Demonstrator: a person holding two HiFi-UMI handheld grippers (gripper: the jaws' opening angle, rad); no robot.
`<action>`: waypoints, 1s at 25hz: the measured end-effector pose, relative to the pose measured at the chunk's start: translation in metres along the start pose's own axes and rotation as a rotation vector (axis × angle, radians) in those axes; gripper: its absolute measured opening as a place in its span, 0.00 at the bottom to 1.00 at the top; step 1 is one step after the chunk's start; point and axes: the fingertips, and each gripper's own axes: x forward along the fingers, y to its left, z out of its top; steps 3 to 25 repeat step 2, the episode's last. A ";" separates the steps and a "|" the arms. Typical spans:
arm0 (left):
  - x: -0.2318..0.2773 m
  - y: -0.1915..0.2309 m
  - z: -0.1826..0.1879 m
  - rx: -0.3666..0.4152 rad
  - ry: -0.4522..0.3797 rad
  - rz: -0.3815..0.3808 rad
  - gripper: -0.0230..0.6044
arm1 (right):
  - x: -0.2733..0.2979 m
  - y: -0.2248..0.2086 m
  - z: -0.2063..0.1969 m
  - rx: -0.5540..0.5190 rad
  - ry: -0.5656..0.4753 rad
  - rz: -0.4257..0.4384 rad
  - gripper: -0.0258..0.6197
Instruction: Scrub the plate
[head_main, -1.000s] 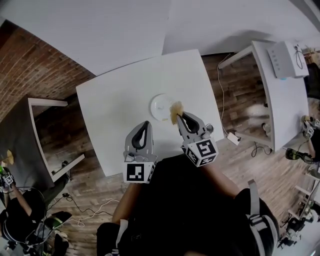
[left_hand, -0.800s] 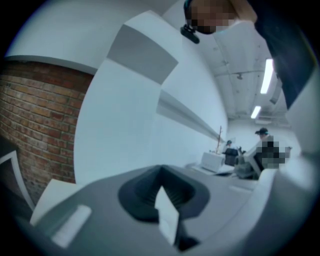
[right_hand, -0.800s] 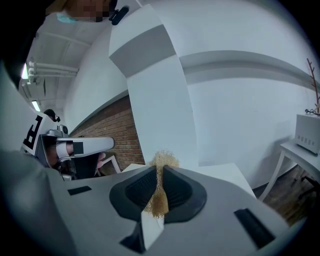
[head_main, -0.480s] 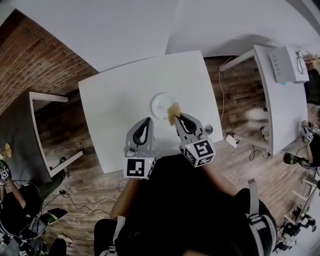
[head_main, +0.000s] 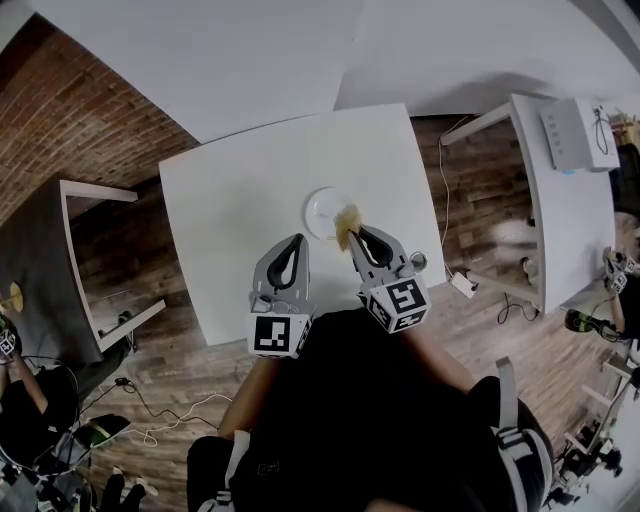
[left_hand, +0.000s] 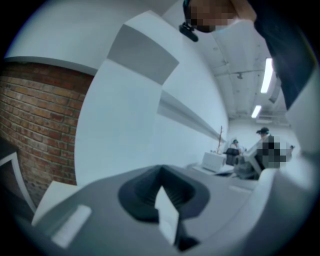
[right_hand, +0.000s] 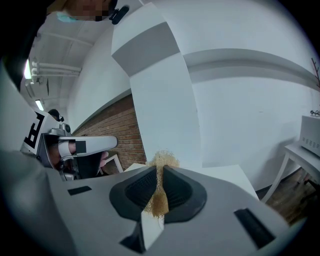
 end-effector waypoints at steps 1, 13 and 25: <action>0.000 0.000 0.000 0.000 0.000 0.000 0.04 | 0.000 0.000 0.000 0.000 0.001 0.001 0.10; 0.000 0.000 0.000 0.000 0.001 0.000 0.04 | 0.000 0.000 0.000 0.000 0.001 0.002 0.10; 0.000 0.000 0.000 0.000 0.001 0.000 0.04 | 0.000 0.000 0.000 0.000 0.001 0.002 0.10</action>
